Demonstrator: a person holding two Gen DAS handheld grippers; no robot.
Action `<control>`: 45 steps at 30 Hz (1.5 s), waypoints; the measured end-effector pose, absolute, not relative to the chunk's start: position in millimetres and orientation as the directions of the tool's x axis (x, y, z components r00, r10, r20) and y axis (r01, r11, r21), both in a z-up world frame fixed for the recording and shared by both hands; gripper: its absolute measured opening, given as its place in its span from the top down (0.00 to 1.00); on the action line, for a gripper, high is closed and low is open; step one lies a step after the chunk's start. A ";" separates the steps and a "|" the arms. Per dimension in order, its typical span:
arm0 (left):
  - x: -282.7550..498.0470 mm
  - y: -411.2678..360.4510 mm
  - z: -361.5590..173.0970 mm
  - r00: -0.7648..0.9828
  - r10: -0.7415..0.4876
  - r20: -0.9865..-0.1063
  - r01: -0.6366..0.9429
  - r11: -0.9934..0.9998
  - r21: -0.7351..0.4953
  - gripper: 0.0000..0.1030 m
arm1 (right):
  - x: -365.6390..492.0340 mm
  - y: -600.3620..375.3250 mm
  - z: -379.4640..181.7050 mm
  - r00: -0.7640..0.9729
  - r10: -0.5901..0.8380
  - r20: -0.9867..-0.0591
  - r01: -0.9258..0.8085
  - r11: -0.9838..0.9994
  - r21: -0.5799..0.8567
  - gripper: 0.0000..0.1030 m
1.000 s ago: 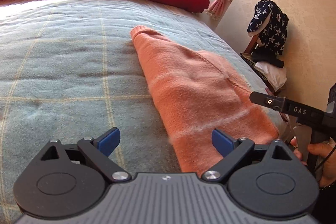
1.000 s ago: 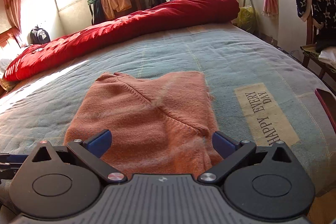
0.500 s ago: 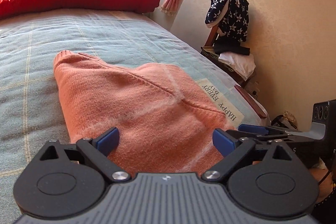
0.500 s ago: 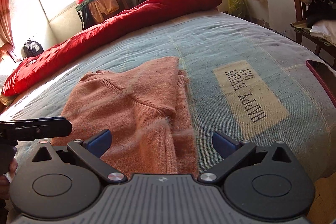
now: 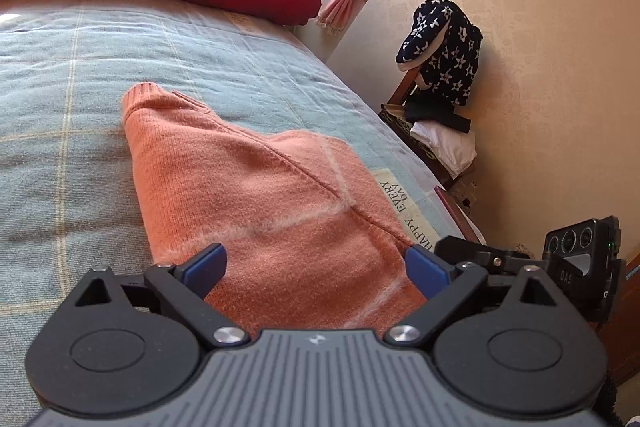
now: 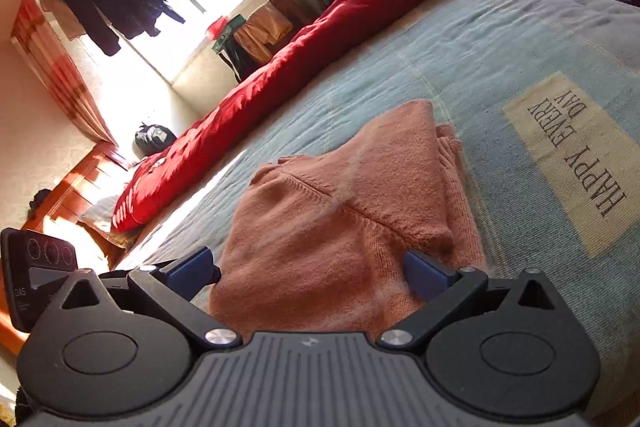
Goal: Fold clothes
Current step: 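Roll both tools and close them on the folded sweater's end, then hold the sweater's end gripped in both tools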
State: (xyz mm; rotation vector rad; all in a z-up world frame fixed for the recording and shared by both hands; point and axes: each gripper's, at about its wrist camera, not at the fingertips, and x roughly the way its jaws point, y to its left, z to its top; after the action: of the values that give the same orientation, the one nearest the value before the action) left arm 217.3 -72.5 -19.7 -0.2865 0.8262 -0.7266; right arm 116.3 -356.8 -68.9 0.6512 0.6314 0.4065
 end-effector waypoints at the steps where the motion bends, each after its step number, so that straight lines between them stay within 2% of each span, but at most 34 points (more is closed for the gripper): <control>1: 217.7 -65.3 -17.9 0.471 -0.679 -0.562 0.461 0.733 -0.500 0.07 | 115.3 -363.5 -66.1 0.746 0.528 -0.405 -0.147 0.724 0.674 0.00; 5: 226.8 -42.3 -27.9 0.461 -0.702 -0.543 0.386 0.709 -0.590 0.07 | 122.5 -393.6 -62.5 0.768 0.501 -0.399 -0.083 0.696 0.713 0.00; 9: 236.9 -28.2 -50.7 0.418 -0.728 -0.543 0.287 0.673 -0.681 0.07 | 145.5 -417.5 -82.0 0.723 0.564 -0.399 -0.025 0.598 0.801 0.00; 14: 244.5 -26.8 -69.9 0.381 -0.730 -0.567 0.240 0.671 -0.702 0.07 | 173.7 -419.4 -110.6 0.632 0.608 -0.481 0.049 0.588 0.808 0.00; 18: 258.6 -27.6 -85.7 0.330 -0.770 -0.546 0.205 0.623 -0.754 0.07 | 190.3 -416.3 -127.5 0.588 0.662 -0.464 0.044 0.547 0.836 0.00; 26: 290.9 -46.0 -106.0 0.287 -0.803 -0.522 0.200 0.583 -0.788 0.07 | 229.5 -411.9 -130.2 0.543 0.711 -0.447 0.015 0.524 0.852 0.00; 32: 308.0 -56.1 -111.0 0.261 -0.816 -0.517 0.194 0.569 -0.799 0.02 | 254.9 -406.5 -130.4 0.514 0.725 -0.459 0.004 0.533 0.846 0.00; 39: 280.0 -47.9 -108.5 0.201 -0.835 -0.512 0.208 0.547 -0.811 0.02 | 221.4 -401.7 -124.6 0.455 0.739 -0.497 -0.003 0.559 0.829 0.00; 45: 277.3 -42.5 -114.5 0.211 -0.851 -0.481 0.195 0.518 -0.833 0.02 | 197.9 -405.7 -128.3 0.445 0.757 -0.479 -0.009 0.539 0.843 0.00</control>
State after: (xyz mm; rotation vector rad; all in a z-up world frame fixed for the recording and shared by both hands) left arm 277.3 -42.5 -114.5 -0.7170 1.1282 -0.8208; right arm 197.9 -405.7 -128.3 0.8885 1.0067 0.5614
